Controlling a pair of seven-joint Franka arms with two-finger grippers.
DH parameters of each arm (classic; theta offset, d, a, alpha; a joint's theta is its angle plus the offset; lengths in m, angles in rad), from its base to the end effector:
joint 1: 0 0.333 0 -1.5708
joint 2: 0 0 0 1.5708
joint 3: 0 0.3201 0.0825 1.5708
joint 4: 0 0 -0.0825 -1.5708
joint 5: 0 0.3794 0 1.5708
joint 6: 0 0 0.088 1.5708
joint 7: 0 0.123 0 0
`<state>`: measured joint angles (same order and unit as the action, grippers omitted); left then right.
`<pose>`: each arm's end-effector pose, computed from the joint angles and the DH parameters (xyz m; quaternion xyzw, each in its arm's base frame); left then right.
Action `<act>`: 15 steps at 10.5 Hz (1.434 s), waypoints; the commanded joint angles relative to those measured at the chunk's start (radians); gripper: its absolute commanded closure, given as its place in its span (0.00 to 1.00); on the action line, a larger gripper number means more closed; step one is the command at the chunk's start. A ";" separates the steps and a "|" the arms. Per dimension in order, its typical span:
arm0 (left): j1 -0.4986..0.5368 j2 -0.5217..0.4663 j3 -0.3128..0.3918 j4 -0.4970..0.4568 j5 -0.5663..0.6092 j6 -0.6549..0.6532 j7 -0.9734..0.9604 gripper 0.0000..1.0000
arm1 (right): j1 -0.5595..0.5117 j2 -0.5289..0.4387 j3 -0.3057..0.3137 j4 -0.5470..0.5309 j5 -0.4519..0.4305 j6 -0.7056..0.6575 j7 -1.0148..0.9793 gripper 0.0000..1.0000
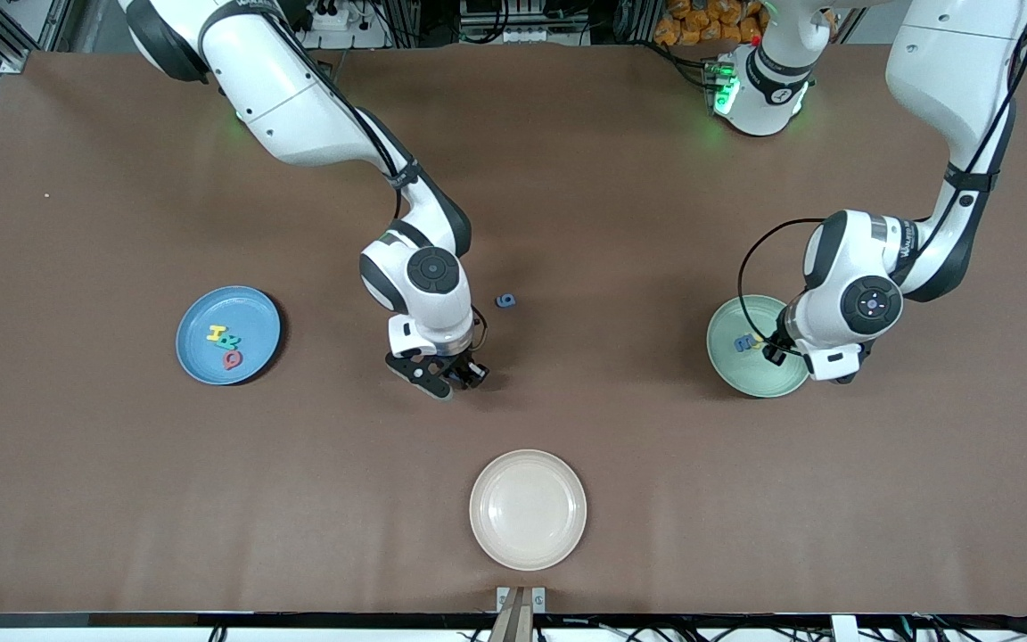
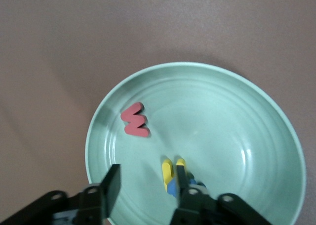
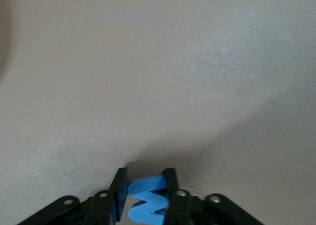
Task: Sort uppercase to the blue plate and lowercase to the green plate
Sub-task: 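Release W over blue plate while the left gripper reaches blue g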
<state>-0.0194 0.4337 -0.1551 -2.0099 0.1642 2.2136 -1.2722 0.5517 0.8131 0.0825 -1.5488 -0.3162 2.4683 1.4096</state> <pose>0.5677 -0.0921 0.2141 -0.8740 -0.4725 0.0651 0.0931 0.5831 0.4151 0.1699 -0.9557 0.2788 -0.0938 0.0081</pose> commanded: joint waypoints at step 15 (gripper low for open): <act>-0.331 0.146 -0.110 0.293 -0.008 0.017 -0.456 0.00 | -0.268 -0.572 -0.177 -0.724 -0.020 0.105 -1.054 0.85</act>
<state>-0.3000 0.5002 -0.2705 -1.8107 0.1614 2.2356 -1.6215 0.2956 0.4036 -0.0021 -2.0165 -0.3326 2.4371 0.4942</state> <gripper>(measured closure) 0.000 0.652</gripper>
